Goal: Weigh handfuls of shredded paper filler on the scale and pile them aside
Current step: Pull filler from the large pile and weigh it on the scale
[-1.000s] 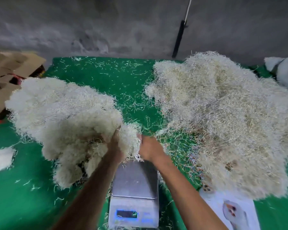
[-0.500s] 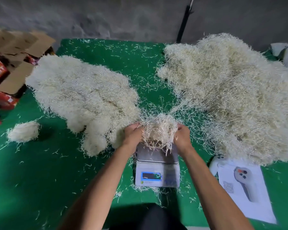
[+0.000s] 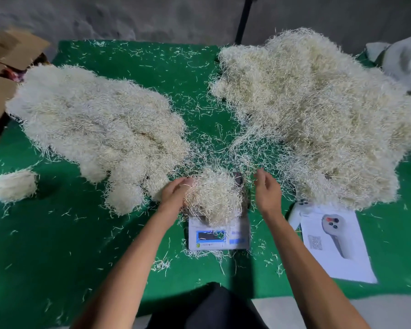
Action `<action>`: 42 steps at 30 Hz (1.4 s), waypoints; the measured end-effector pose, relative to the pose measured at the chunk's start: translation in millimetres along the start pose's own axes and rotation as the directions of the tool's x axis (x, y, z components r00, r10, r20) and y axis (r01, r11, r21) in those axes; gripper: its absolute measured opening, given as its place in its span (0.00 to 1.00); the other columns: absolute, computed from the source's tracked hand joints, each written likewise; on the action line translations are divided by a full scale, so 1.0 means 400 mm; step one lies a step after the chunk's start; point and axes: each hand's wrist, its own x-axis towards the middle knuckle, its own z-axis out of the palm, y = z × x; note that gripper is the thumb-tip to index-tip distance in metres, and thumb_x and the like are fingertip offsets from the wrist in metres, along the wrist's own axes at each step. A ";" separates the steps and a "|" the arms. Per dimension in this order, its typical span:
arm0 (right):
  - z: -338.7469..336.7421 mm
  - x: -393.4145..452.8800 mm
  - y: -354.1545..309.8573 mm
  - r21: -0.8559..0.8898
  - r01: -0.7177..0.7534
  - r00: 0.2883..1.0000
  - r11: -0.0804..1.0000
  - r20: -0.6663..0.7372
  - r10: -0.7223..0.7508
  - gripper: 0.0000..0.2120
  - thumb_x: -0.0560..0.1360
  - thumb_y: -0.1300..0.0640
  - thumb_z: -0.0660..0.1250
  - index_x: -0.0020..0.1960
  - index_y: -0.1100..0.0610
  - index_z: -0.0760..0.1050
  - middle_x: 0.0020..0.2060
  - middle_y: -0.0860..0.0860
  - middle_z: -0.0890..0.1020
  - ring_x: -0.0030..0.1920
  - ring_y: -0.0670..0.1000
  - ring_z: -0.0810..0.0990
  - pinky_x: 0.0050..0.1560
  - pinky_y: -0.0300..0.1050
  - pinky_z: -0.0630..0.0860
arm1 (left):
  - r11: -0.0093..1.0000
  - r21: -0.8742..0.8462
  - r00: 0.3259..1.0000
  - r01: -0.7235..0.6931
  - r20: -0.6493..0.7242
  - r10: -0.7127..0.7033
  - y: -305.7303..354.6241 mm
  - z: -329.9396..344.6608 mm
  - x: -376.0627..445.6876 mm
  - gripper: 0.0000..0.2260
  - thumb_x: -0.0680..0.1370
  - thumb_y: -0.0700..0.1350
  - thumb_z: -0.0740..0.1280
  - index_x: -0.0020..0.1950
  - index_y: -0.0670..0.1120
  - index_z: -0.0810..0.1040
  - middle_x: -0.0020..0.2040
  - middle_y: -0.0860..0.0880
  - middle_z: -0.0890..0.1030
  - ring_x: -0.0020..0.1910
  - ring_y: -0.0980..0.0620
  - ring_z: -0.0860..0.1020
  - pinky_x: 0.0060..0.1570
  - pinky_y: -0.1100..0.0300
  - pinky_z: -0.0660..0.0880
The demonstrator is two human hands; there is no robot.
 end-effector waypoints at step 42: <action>0.087 -0.179 0.081 -0.179 0.344 0.876 0.922 0.414 -0.246 0.39 0.74 0.27 0.67 0.78 0.45 0.62 0.44 0.43 0.79 0.35 0.40 0.76 0.37 0.36 0.76 | 0.956 0.226 0.982 -0.185 0.021 0.185 -0.048 0.068 -0.070 0.38 0.74 0.71 0.66 0.79 0.56 0.60 0.75 0.59 0.65 0.71 0.58 0.65 0.67 0.55 0.62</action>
